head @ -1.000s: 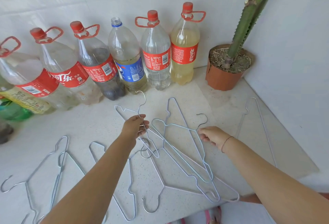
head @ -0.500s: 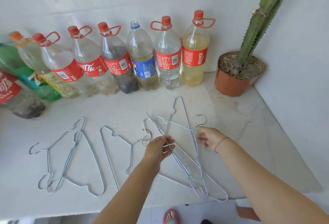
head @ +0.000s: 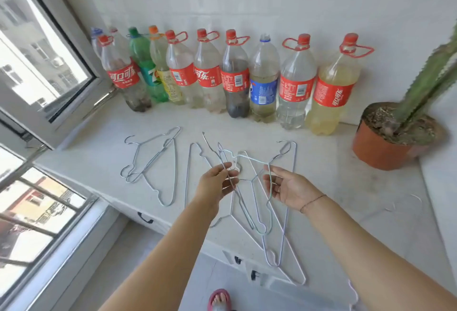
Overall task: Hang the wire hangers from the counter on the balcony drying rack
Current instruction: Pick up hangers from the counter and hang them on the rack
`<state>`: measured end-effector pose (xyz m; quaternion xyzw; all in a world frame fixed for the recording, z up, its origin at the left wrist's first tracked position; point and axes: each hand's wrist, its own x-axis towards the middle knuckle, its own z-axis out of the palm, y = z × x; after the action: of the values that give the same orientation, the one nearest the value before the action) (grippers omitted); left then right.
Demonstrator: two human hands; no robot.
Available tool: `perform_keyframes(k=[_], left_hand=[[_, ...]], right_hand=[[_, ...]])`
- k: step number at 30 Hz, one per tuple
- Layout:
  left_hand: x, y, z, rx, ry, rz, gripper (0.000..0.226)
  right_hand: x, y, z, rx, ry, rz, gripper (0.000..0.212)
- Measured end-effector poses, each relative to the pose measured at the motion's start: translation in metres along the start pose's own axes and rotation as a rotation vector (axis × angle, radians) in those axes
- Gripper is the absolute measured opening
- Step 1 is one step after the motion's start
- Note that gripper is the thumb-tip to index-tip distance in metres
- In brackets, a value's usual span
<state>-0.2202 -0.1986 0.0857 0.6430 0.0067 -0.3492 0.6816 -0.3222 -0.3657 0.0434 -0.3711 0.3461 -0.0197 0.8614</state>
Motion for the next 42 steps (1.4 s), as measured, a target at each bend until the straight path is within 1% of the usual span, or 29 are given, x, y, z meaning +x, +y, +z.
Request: perform_keyframes(k=[4, 7, 9, 13, 16, 23, 25, 29, 35, 38, 42], left_hand=[[-0.039, 0.017, -0.034, -0.119, 0.082, 0.069, 0.022], [-0.074, 0.030, -0.065, -0.202, 0.128, 0.141, 0.023], [-0.097, 0.037, -0.087, -0.240, 0.163, 0.187, 0.026], [-0.150, 0.049, -0.134, -0.259, 0.239, 0.264, 0.028], [-0.198, 0.056, -0.177, -0.272, 0.315, 0.319, 0.028], [-0.338, 0.081, -0.283, -0.331, 0.496, 0.487, 0.026], [-0.381, 0.088, -0.309, -0.320, 0.535, 0.531, 0.024], [-0.458, 0.100, -0.352, -0.307, 0.621, 0.591, 0.023], [-0.548, 0.132, -0.399, -0.333, 0.690, 0.715, 0.028], [-0.575, 0.155, -0.414, -0.343, 0.718, 0.789, 0.027], [-0.597, 0.185, -0.431, -0.399, 0.777, 0.898, 0.022]], right_hand=[[-0.005, -0.006, 0.035, -0.104, -0.129, -0.038, 0.017], [-0.010, -0.002, 0.070, -0.094, -0.242, -0.044, 0.018], [-0.016, 0.004, 0.098, -0.067, -0.338, -0.023, 0.019], [-0.044, 0.025, 0.169, -0.113, -0.545, 0.015, 0.021], [-0.075, 0.049, 0.230, -0.172, -0.693, 0.039, 0.021], [-0.176, 0.117, 0.375, -0.294, -1.018, 0.105, 0.032], [-0.211, 0.136, 0.410, -0.322, -1.117, 0.122, 0.036], [-0.274, 0.170, 0.470, -0.348, -1.270, 0.157, 0.036], [-0.354, 0.201, 0.551, -0.359, -1.362, 0.055, 0.040], [-0.386, 0.208, 0.588, -0.352, -1.406, 0.012, 0.030], [-0.417, 0.212, 0.633, -0.372, -1.411, -0.063, 0.020]])
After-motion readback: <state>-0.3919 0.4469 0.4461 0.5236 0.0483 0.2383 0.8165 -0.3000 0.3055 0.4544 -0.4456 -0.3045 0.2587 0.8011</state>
